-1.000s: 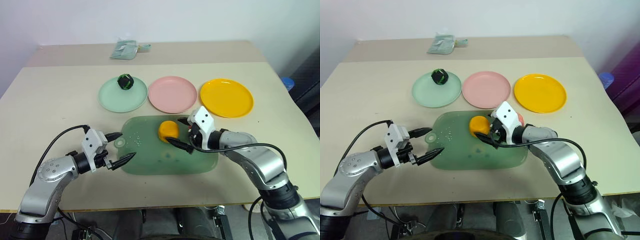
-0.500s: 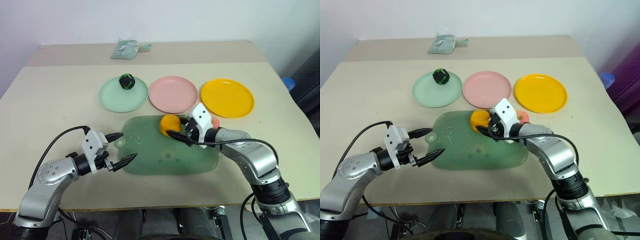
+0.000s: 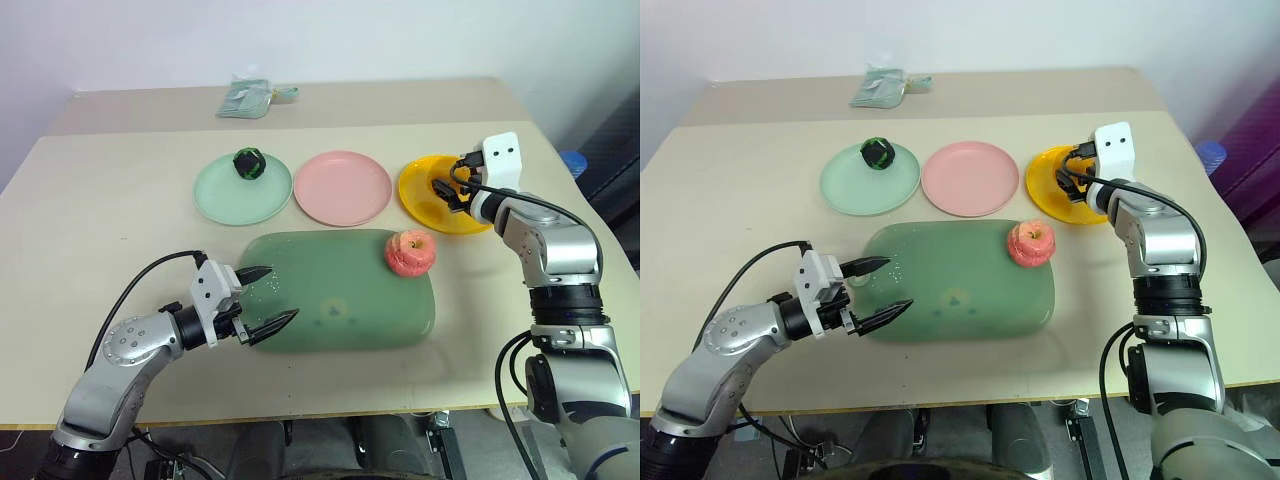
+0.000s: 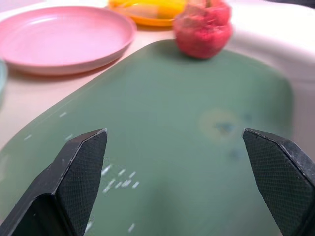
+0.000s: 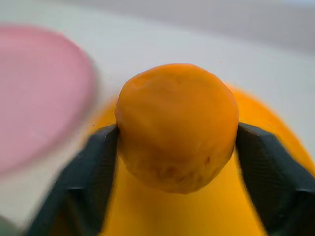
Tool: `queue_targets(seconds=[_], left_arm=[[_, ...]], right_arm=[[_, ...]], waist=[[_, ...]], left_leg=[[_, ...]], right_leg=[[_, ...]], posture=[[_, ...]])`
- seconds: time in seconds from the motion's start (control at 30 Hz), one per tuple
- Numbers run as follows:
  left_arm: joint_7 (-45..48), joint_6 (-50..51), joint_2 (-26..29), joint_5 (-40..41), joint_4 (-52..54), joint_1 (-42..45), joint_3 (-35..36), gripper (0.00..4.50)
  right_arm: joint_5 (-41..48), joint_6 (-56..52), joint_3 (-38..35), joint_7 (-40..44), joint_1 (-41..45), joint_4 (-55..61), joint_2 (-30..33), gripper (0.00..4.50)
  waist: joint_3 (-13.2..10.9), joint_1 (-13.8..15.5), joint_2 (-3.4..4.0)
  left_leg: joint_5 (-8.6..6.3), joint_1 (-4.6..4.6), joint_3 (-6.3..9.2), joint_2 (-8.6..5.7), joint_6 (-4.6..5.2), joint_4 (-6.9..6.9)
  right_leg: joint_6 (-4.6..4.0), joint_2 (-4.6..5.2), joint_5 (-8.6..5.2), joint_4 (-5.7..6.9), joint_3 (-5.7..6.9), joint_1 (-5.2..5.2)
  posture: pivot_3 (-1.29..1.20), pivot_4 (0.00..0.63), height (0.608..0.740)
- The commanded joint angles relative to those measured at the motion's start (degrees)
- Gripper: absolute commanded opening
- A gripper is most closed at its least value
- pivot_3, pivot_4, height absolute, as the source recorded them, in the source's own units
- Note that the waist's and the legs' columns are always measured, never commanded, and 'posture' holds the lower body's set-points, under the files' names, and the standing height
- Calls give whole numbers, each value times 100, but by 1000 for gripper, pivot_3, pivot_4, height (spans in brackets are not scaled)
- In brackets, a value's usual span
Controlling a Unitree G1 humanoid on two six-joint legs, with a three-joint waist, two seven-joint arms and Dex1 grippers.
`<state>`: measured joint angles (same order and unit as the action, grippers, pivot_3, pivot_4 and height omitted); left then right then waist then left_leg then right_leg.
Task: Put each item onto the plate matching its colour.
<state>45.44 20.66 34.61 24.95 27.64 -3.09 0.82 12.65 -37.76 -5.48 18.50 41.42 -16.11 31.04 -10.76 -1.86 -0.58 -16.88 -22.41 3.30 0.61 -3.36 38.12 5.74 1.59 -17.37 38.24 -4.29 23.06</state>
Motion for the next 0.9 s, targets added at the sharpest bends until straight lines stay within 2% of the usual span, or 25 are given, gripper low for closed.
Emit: queue_targets(seconds=[0.03,0.17,0.3,0.47,0.63,0.73,0.8,0.83,0.9], left_arm=[[-91,4,-10,31,257,15,37,4500],[-161,45,12,57,346,-101,77,4500],[-146,58,47,85,361,-127,67,4500],[-55,66,74,99,265,-5,38,4500],[-9,64,54,74,215,74,5,4500],[-9,51,52,62,208,71,16,4500],[-15,42,62,58,213,29,44,4500],[-20,39,65,55,216,11,54,4500],[-63,38,59,49,236,-59,100,4500]], right_arm=[[-43,444,-80,198,261,137,56,4470],[642,483,-274,1308,-322,1296,318,4470],[1205,494,-236,2725,-1645,2723,1053,4470],[1093,397,-88,3050,-2472,3091,1490,4470],[797,299,207,2832,-2532,2835,1365,4470],[842,228,244,2725,-2399,2809,1180,3634],[879,270,235,2663,-2294,2864,1044,2830],[895,287,228,2634,-2249,2887,989,2664],[958,302,245,2520,-2024,2945,751,2632]], waist=[[-1,-40,1],[-1,-63,2],[-1,51,1],[-1,72,2],[-1,68,2],[0,70,3],[-1,80,2],[-1,82,2],[-1,77,2]], left_leg=[[0,0,1,1,0,0],[-1,-1,2,3,2,-1],[-5,-6,15,4,9,-2],[-6,15,7,2,10,11],[-6,35,6,2,10,7],[-6,28,8,4,10,6],[-6,28,8,4,10,6],[-6,27,9,4,10,6],[-6,26,10,4,10,6]], right_leg=[[0,0,0,0,0,0],[1,0,0,0,0,0],[2,2,-1,-13,8,-8],[3,4,1,-13,6,-31],[0,-10,0,-10,4,-44],[0,-6,0,-11,4,-38],[1,-4,1,-11,4,-39],[1,-4,1,-11,4,-38],[1,-4,0,-11,4,-38]], posture=[[0,150,740],[0,150,740],[0,150,740],[0,150,740],[0,150,740],[0,150,740],[0,150,740],[0,150,740],[0,150,740]])
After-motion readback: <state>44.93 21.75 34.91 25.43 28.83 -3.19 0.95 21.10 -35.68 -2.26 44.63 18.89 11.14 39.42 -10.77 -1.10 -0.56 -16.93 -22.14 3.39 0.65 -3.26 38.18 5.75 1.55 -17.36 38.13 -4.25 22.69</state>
